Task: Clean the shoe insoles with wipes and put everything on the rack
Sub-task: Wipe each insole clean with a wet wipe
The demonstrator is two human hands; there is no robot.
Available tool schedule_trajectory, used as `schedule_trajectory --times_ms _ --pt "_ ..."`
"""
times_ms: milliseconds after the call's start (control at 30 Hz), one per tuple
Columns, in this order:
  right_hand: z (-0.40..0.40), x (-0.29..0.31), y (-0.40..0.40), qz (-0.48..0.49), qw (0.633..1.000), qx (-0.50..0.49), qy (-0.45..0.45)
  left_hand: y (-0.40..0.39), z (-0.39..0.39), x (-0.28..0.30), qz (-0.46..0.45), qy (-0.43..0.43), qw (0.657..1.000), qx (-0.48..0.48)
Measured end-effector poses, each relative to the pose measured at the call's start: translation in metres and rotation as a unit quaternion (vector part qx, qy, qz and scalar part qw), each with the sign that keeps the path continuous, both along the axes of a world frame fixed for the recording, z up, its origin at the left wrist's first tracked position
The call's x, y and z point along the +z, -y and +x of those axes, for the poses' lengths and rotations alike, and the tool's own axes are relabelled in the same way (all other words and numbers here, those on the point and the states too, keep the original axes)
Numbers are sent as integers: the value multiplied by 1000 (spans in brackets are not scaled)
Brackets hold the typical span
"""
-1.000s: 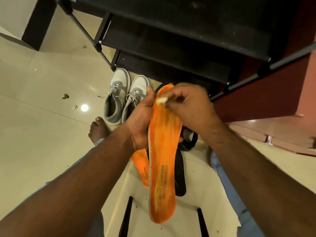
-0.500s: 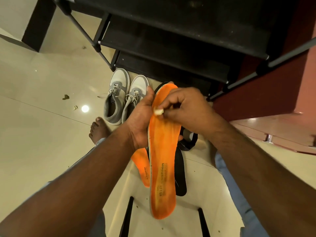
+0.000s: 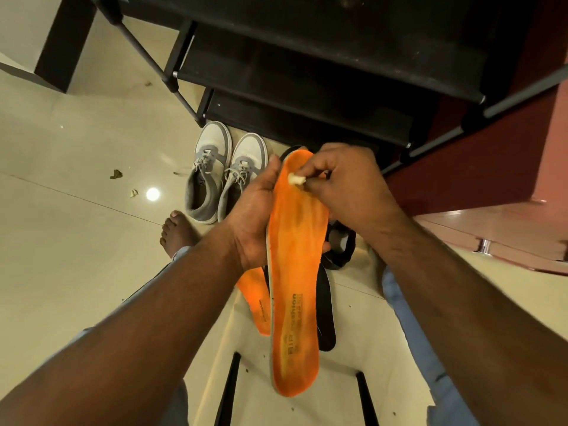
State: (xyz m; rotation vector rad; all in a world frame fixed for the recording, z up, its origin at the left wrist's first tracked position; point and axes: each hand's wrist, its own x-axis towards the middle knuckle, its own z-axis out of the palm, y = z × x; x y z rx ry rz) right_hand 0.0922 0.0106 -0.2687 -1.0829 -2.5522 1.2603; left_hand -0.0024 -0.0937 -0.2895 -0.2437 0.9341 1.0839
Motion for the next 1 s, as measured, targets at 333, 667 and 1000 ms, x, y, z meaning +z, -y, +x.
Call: schedule_trajectory --times_ms 333,667,1000 --pt "3 -1 -12 21 1000 5 2 -3 0 4 12 9 1000 8" --pt "2 1 -8 28 995 70 59 2 -3 -2 6 -17 1000 -3" --pt "2 -2 -9 71 991 59 92 3 -9 0 -4 1 1000 -17"
